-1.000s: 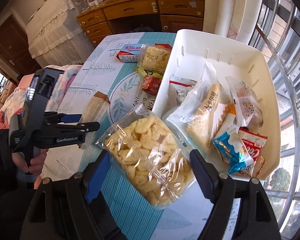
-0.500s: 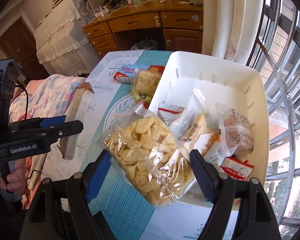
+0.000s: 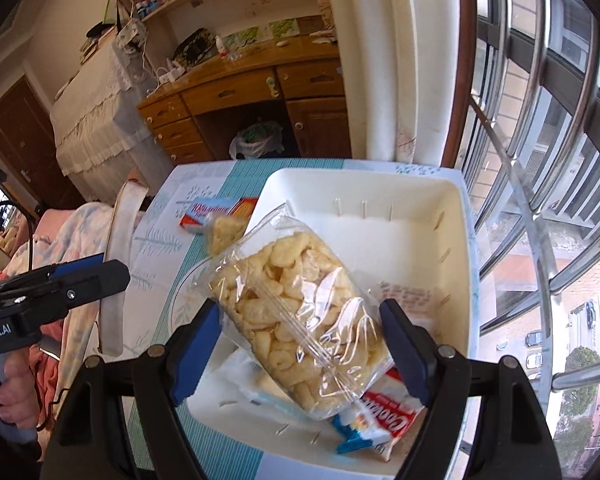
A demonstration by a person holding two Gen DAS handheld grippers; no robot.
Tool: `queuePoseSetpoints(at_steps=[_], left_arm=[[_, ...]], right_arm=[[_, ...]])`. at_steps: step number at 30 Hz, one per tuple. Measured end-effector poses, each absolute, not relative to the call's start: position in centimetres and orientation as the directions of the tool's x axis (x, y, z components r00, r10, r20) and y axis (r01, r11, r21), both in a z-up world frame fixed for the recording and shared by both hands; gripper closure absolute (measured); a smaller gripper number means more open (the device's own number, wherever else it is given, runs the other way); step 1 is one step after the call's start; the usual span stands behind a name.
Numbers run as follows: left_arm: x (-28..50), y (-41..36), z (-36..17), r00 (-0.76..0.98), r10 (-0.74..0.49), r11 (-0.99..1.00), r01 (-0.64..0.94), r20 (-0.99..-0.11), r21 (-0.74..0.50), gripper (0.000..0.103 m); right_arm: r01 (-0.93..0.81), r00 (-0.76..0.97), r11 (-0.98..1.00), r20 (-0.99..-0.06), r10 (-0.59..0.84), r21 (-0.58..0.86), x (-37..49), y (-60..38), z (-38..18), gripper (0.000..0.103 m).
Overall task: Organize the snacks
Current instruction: 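Lower the puffed-snack bag into the tray with the right gripper while the left drops the wafer bar in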
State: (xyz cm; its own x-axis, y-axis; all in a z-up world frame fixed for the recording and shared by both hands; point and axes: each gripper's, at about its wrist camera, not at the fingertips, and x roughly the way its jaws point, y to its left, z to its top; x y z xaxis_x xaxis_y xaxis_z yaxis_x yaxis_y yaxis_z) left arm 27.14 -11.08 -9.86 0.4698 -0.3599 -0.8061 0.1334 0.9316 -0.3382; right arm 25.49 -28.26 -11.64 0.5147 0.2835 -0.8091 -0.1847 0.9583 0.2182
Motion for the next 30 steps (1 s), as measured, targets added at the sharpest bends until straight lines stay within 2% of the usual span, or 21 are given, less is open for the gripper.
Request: queuePoseSetpoints(at_steps=[9,17,20,22,26,30], left_arm=[[31.1,-13.9,-9.8,0.494,-0.403,0.912,0.145,-0.771,-0.383,0.048],[33.2,-15.9,-10.6,0.465,-0.409,0.911,0.158,-0.785,-0.381,0.047],[33.3,-16.1,-10.6,0.465,-0.402,0.914,0.154,-0.788,-0.376,0.038],[33.4,-15.9,-10.5,0.470,-0.399,0.915,0.149,-0.787,-0.375,0.023],[33.2,-15.1,-10.2,0.475,-0.395,0.915,0.122,-0.787,-0.385,0.021],[32.5,-13.8,-9.7,0.486,-0.392,0.912,0.095,-0.781,-0.398,0.021]], right_arm=[[-0.136,0.580,0.957,-0.762,0.288,0.258,27.0,-31.4,-11.8,0.023],[-0.113,0.583,0.948,-0.753,0.305,0.297,27.9,-33.1,-12.1,0.023],[-0.105,0.567,0.945,-0.763,0.312,0.309,28.1,-33.2,-12.5,0.022],[-0.095,0.554,0.945,-0.772,0.312,0.314,28.1,-33.2,-12.8,0.021],[-0.080,0.531,0.946,-0.789,0.308,0.315,28.0,-33.0,-13.3,0.018],[-0.082,0.546,0.939,-0.773,0.324,0.335,27.6,-32.8,-12.7,0.009]])
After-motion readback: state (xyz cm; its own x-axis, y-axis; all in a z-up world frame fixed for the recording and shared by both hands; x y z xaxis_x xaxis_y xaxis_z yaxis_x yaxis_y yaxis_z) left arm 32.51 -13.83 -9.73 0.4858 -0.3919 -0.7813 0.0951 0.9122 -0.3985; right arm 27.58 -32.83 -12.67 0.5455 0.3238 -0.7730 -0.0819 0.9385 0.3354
